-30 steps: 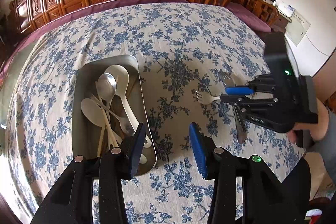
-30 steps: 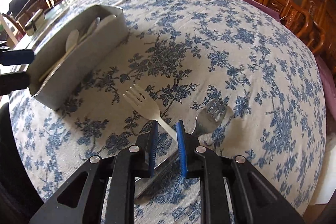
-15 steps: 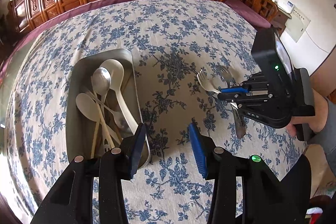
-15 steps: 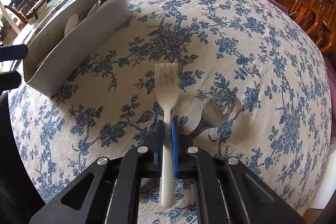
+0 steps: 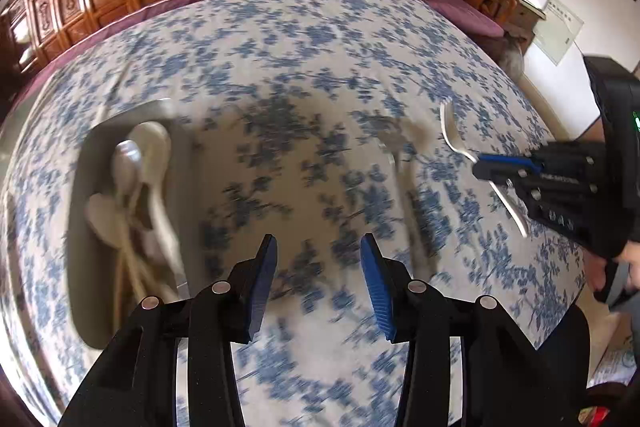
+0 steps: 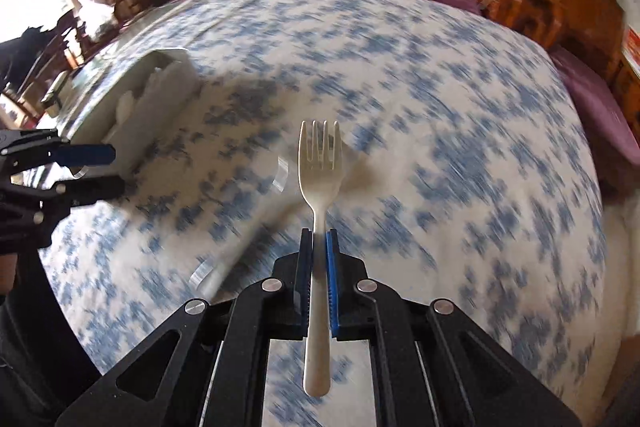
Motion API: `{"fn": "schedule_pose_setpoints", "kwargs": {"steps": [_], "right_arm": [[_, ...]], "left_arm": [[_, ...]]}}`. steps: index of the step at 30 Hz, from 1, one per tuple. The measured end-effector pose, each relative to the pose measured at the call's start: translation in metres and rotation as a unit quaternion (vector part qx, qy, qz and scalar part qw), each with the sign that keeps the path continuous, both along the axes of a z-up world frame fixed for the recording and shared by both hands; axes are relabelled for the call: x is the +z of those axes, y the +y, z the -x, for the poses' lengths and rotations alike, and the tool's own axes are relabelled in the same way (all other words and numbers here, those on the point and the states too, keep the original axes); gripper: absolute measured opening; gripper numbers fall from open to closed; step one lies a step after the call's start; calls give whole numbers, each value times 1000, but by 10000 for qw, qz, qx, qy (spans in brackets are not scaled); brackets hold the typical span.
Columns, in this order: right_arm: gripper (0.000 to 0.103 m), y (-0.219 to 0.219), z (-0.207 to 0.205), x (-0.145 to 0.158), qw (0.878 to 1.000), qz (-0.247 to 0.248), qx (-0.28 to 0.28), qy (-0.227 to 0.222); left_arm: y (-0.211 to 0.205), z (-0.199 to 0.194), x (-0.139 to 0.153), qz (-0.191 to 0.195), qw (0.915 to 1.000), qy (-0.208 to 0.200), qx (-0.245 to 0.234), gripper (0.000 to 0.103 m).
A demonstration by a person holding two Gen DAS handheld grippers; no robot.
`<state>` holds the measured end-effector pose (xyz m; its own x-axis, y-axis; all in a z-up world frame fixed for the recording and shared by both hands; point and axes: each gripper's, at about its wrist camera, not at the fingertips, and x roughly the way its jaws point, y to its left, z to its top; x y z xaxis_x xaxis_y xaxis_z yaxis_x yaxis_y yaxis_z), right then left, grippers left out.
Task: Organize utensils
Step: 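Lift the white fork with the right tool while the left grasps the steel fork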
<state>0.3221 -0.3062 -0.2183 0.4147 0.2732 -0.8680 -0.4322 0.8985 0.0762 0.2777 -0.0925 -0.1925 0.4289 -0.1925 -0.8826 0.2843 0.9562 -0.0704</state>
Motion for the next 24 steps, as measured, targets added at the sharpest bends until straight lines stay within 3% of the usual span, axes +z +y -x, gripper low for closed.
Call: {"fn": "schedule_pose_setpoints", "kwargs": {"steps": [8,24], "right_arm": [[8,-50,18,-27,9985,104,-514,124],[8,-71,32,-41,9971,-193,-731,67]], "left_arm": [[-51,-18,-17,-49,9997,85,-241,41],[-90,-59,-55,-292,9989,355,-7,41]]}}
